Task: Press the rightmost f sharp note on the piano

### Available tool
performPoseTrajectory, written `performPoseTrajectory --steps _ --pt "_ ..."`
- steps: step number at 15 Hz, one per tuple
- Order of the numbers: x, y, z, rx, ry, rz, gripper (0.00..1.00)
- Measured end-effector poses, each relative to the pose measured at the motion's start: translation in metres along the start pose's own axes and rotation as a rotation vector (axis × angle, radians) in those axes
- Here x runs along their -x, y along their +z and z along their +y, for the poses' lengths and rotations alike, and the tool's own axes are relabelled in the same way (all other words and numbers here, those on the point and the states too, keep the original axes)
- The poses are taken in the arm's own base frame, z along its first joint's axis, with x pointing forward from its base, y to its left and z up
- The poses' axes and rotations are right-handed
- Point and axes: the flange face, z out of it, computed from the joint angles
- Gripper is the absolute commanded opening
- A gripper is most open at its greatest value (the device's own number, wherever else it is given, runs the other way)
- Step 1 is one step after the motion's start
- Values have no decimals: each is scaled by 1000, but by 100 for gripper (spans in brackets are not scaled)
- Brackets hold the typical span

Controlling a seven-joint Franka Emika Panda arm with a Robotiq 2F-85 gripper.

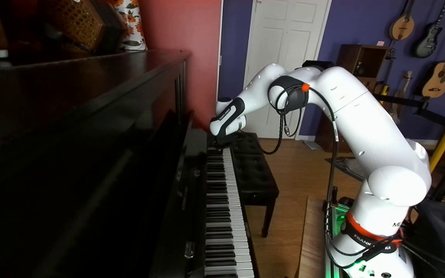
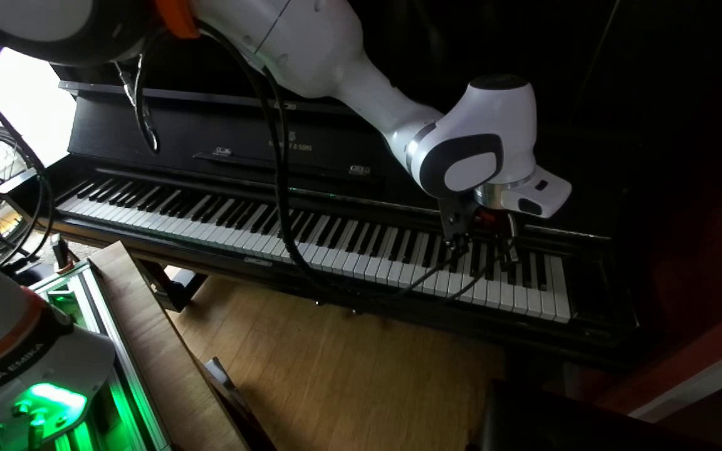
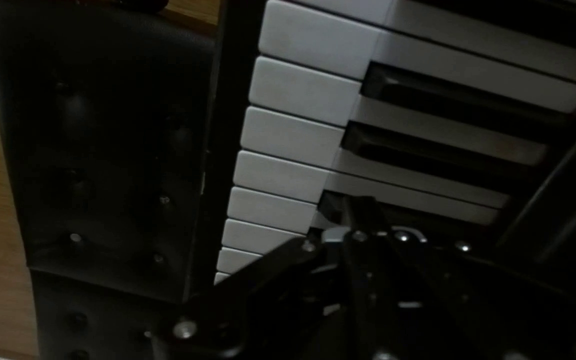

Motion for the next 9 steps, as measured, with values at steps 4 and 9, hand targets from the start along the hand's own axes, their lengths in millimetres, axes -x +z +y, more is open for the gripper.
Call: performPoseTrajectory --steps 4,9 --pt "-1 7 0 3 -2 5 0" --pt "-3 12 0 5 -2 8 0"
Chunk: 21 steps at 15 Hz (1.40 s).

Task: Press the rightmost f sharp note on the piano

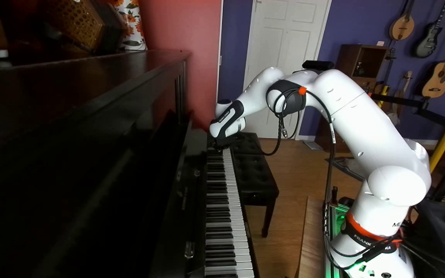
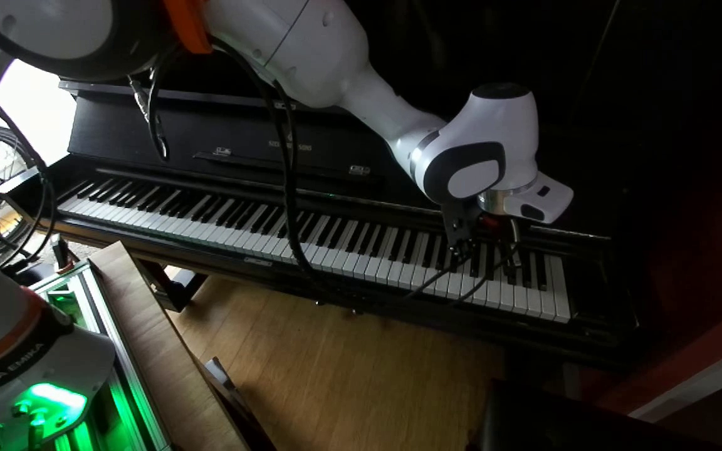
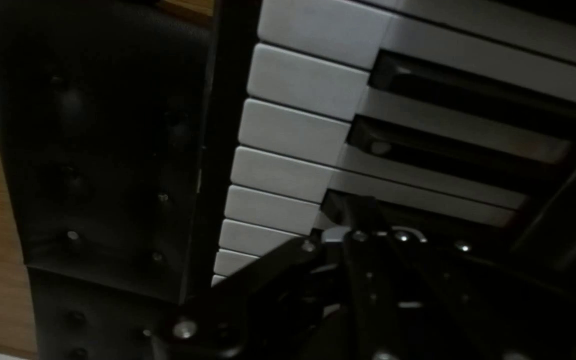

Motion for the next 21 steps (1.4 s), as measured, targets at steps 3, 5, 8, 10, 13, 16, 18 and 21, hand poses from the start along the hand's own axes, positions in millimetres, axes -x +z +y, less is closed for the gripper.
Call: performPoseTrajectory --steps 3,5,8,10,13,16,18,21 --pt "1 4 0 3 -1 -4 0" --pt "2 7 0 5 -1 -6 0" --pt "2 11 1 7 -2 -9 0" --pt "2 14 1 8 -3 -9 0" --pt "1 14 1 8 -2 -6 0" --pt "1 14 1 8 -2 -5 0" --pt "1 14 1 8 -2 -5 0" --pt "-3 10 1 8 -1 3 0"
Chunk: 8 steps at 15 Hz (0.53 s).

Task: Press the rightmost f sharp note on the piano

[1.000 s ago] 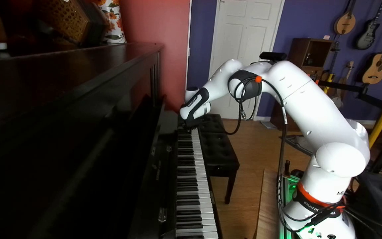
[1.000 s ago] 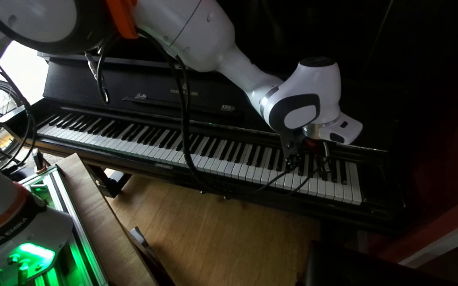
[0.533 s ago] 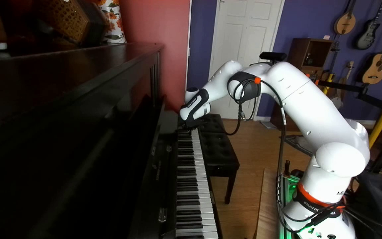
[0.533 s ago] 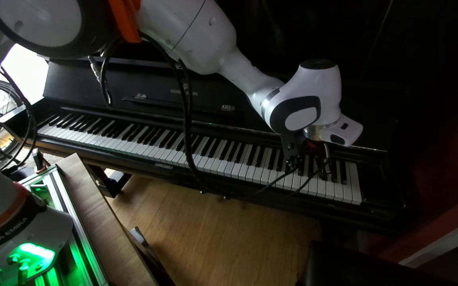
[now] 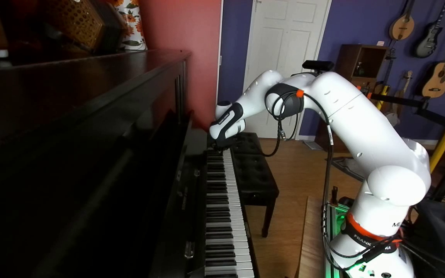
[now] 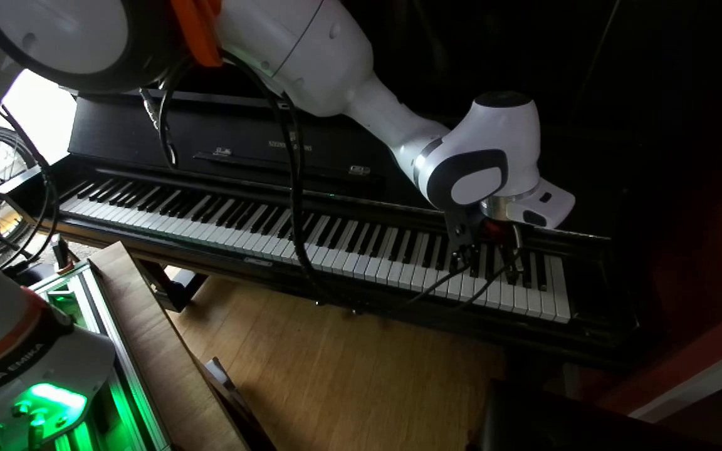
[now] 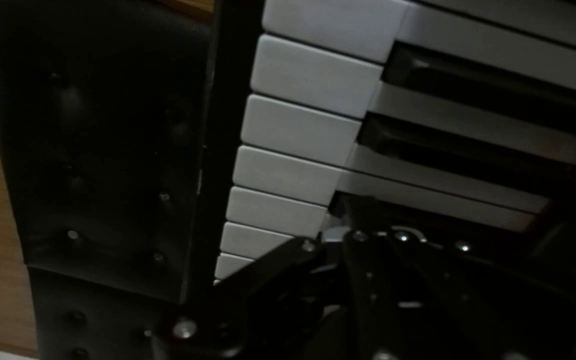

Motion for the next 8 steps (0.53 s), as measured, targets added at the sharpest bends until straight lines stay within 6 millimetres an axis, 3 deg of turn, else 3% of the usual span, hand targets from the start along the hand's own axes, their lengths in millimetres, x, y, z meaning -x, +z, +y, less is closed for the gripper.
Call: performPoseTrajectory --steps 1,3,8 --pt "-2 -3 1 0 1 6 0" --pt "-8 -11 2 -3 4 20 27" --pt "-21 -39 1 -17 11 56 62"
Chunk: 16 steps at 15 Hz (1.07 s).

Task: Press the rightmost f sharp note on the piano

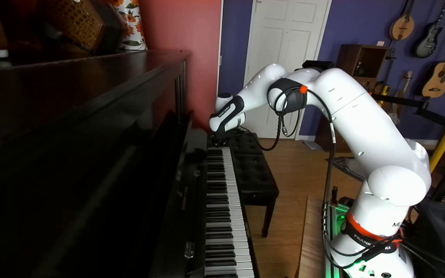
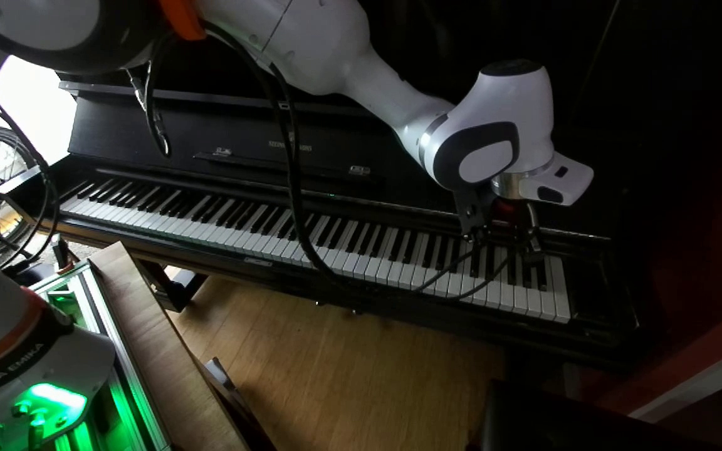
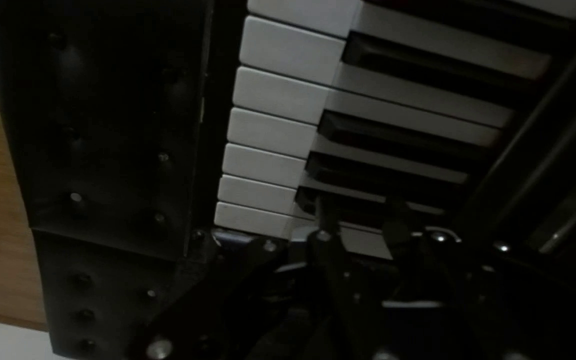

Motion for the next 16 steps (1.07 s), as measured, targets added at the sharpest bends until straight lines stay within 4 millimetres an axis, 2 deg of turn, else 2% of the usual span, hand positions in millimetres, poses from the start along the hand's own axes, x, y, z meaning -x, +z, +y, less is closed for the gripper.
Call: performPoseTrajectory --steps 5,11,16 --pt "-5 -27 -4 -17 1 20 99" --pt "0 -62 4 7 -28 35 100" --pt "19 -87 14 36 -63 22 100"
